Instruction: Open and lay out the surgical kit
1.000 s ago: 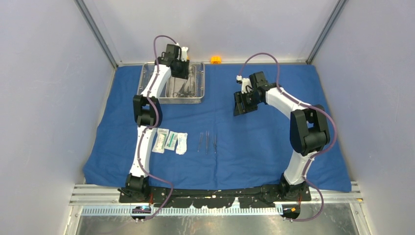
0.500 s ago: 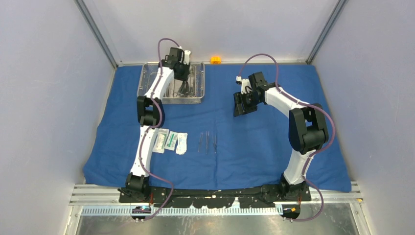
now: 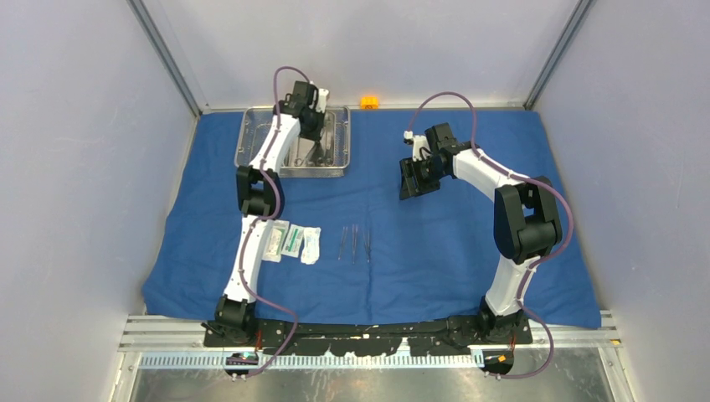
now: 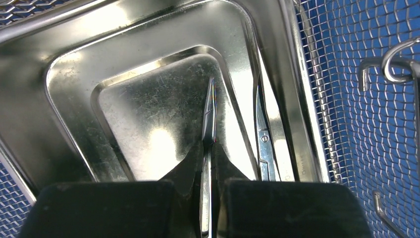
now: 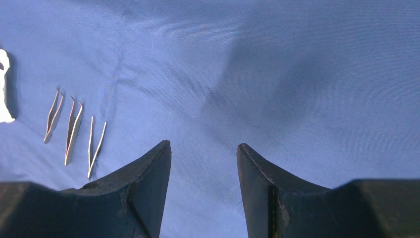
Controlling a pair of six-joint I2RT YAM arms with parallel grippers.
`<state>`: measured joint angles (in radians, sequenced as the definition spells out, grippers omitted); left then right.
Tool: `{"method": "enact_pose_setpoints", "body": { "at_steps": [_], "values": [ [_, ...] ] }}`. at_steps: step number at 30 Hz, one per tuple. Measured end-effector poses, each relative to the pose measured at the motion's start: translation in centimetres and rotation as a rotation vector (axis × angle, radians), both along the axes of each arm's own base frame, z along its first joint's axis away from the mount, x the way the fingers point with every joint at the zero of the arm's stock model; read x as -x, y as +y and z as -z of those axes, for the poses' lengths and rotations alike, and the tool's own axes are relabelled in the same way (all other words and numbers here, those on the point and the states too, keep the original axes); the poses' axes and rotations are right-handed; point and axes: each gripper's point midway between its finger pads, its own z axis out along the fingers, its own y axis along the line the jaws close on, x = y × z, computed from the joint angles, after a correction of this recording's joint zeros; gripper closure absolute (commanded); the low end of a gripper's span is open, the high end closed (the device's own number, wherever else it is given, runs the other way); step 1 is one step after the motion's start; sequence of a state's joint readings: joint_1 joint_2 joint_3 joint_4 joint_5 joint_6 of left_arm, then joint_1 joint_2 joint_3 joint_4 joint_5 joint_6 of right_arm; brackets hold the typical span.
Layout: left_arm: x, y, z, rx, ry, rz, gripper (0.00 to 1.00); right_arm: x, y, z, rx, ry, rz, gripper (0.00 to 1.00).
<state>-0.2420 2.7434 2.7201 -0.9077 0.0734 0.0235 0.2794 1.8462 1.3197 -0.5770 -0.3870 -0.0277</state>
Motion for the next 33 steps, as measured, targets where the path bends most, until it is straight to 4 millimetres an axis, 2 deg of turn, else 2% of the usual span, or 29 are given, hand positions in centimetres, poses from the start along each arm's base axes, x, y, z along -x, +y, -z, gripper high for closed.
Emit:
{"method": "enact_pose_setpoints", "body": {
  "at_steps": [10, 18, 22, 30, 33],
  "values": [
    [0.1, 0.2, -0.4, 0.112, 0.021, -0.012, 1.00, 0.0, 0.0, 0.0, 0.000, 0.000, 0.000, 0.44],
    [-0.5, -0.2, -4.2, 0.141, -0.052, 0.003, 1.00, 0.0, 0.0, 0.0, 0.000, 0.000, 0.000, 0.44],
    [-0.5, -0.6, -5.0, 0.156, -0.065, 0.017, 1.00, 0.0, 0.0, 0.0, 0.000, 0.000, 0.000, 0.44],
    [0.4, -2.2, -4.1, 0.214, -0.025, 0.051, 0.68, 0.0, -0.1, 0.1, 0.005, 0.003, 0.001, 0.44],
    [0.9, -2.7, -3.4, 0.214, -0.005, 0.057, 0.61, -0.2, -0.1, 0.3, 0.011, 0.007, 0.002, 0.44]
  ]
}}
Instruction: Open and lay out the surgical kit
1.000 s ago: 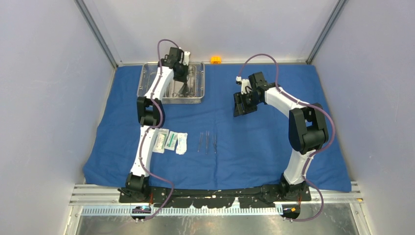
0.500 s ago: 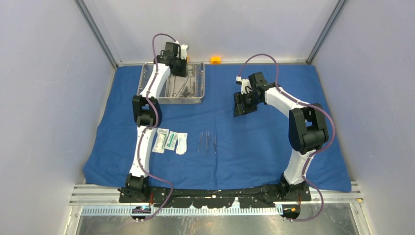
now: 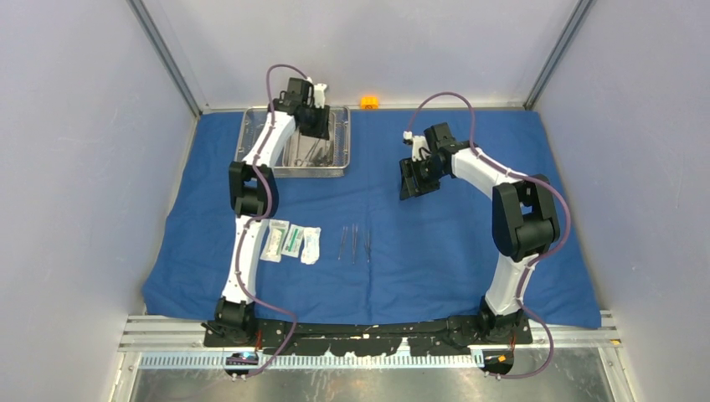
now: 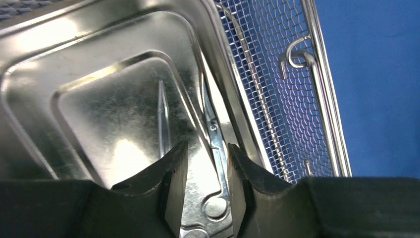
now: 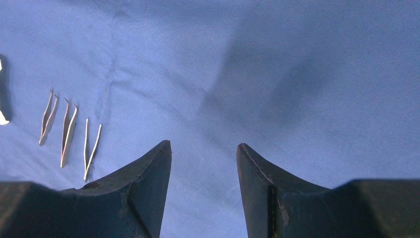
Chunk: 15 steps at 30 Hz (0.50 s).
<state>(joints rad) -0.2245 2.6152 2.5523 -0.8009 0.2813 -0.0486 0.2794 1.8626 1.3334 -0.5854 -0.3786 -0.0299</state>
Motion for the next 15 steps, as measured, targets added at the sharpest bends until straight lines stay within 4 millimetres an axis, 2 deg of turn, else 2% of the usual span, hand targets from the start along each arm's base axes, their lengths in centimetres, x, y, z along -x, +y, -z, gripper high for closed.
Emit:
{"method": "enact_pose_setpoints", "body": {
  "at_steps": [8, 10, 15],
  "values": [
    [2.0, -2.0, 3.2, -0.044, 0.063, 0.043, 0.57, 0.1, -0.2, 0.4, 0.016, 0.011, 0.000, 0.44],
    [2.0, -2.3, 2.8, -0.052, 0.045, 0.050, 0.57, 0.2, -0.3, 0.4, 0.016, 0.012, -0.001, 0.44],
    [2.2, -2.5, 3.2, -0.124, 0.026, 0.065, 0.57, 0.2, -0.3, 0.4, 0.017, 0.011, -0.005, 0.44]
  ]
}}
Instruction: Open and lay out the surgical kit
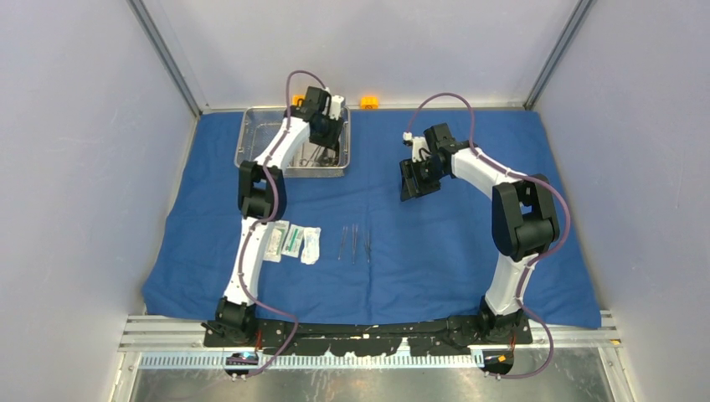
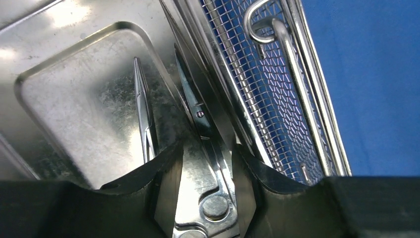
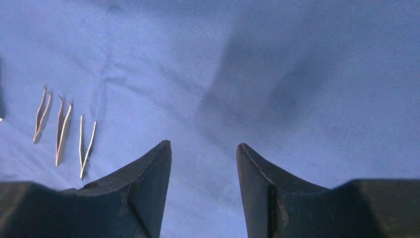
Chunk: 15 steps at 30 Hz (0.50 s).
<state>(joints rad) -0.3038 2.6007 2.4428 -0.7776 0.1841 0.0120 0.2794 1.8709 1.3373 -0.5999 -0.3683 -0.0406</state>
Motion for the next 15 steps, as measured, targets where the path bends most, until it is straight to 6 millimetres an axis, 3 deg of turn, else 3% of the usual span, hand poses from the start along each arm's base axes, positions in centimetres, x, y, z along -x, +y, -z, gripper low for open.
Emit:
{"method": "enact_pose_setpoints", "body": {
  "at_steps": [15],
  "values": [
    [0.4, 2.2, 0.4, -0.189, -0.009, -0.009, 0.84, 0.0, 0.0, 0.0, 0.001, -0.001, -0.003, 0.44]
  ]
}}
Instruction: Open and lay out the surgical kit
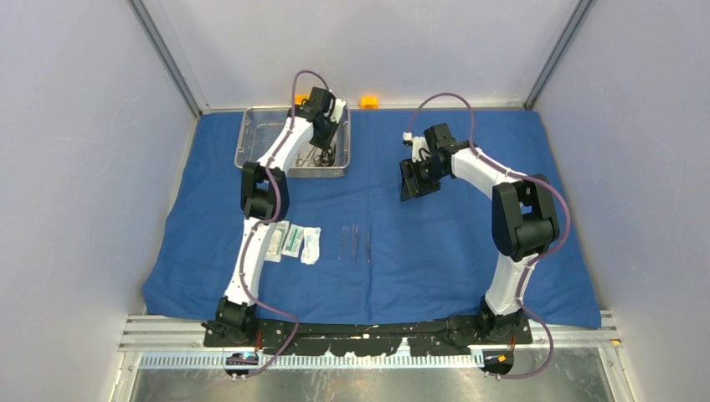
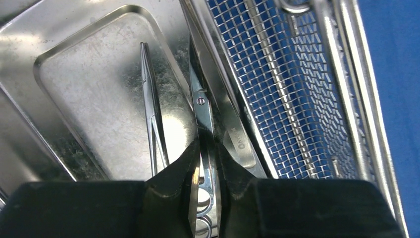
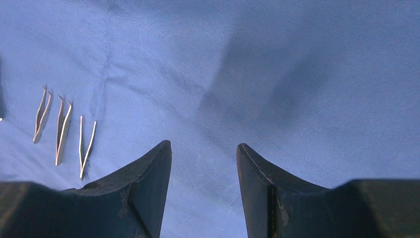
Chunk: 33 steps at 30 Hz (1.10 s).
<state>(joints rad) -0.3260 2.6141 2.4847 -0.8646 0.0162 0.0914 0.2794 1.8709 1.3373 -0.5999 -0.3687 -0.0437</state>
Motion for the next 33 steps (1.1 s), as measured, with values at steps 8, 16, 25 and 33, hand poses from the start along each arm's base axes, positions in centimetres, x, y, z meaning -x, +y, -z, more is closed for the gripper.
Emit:
{"method": "enact_pose_setpoints", "body": {
  "at_steps": [8, 16, 25, 33],
  "values": [
    [-0.1, 1.3, 0.0, -0.014, 0.013, -0.021, 0.67, 0.0, 0.0, 0.0, 0.000, 0.000, 0.000, 0.44],
    [-0.1, 1.6, 0.0, 0.013, 0.028, -0.027, 0.96, 0.0, 0.0, 0.0, -0.001, 0.000, 0.000, 0.44],
    [-0.1, 1.5, -0.3, 0.042, 0.034, -0.025, 1.00, 0.0, 0.0, 0.0, -0.001, 0.000, 0.000, 0.44],
    [-0.3, 1.3, -1.7, 0.062, 0.011, -0.034, 1.00, 0.0, 0.0, 0.0, -0.001, 0.000, 0.000, 0.44]
  ]
}}
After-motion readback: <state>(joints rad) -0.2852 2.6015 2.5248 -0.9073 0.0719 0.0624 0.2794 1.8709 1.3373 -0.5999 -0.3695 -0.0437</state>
